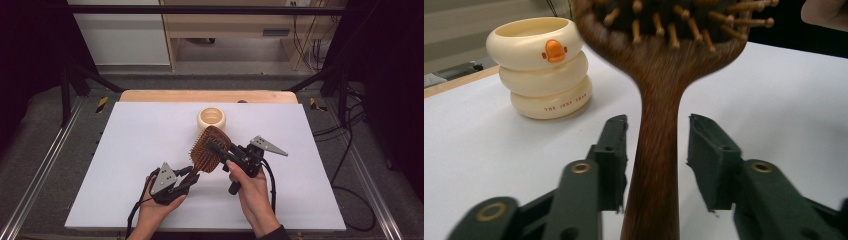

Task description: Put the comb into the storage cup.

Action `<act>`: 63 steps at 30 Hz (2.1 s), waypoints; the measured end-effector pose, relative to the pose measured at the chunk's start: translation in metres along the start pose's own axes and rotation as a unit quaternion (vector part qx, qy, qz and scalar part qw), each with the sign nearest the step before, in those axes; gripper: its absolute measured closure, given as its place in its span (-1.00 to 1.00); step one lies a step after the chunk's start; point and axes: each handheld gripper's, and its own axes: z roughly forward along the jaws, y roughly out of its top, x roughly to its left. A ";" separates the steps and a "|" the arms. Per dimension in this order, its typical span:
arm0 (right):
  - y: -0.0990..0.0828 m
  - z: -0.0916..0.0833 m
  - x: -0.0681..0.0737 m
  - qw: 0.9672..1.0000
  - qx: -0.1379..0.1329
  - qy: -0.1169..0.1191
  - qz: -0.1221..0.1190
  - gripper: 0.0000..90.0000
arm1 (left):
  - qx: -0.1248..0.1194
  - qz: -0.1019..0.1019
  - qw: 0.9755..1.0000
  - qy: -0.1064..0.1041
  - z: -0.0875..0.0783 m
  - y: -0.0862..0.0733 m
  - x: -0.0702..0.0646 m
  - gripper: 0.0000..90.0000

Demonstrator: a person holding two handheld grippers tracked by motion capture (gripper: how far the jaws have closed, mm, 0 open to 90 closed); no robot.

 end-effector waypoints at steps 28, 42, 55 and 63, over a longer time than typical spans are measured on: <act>0.022 -0.032 -0.032 0.997 -0.051 -0.065 0.007 0.17 | -0.064 -0.082 0.987 0.120 -0.047 0.002 0.063 -0.83; 0.025 -0.037 -0.039 0.995 -0.055 -0.080 0.005 0.16 | -0.073 -0.096 0.977 0.175 -0.088 -0.015 0.085 -0.90; 0.032 -0.032 -0.047 0.994 -0.049 -0.100 -0.004 0.16 | -0.074 -0.091 0.974 0.193 -0.107 -0.034 0.090 -0.88; 0.046 -0.024 -0.047 0.993 -0.046 -0.109 -0.013 0.16 | -0.074 -0.094 0.973 0.197 -0.105 -0.037 0.092 -0.88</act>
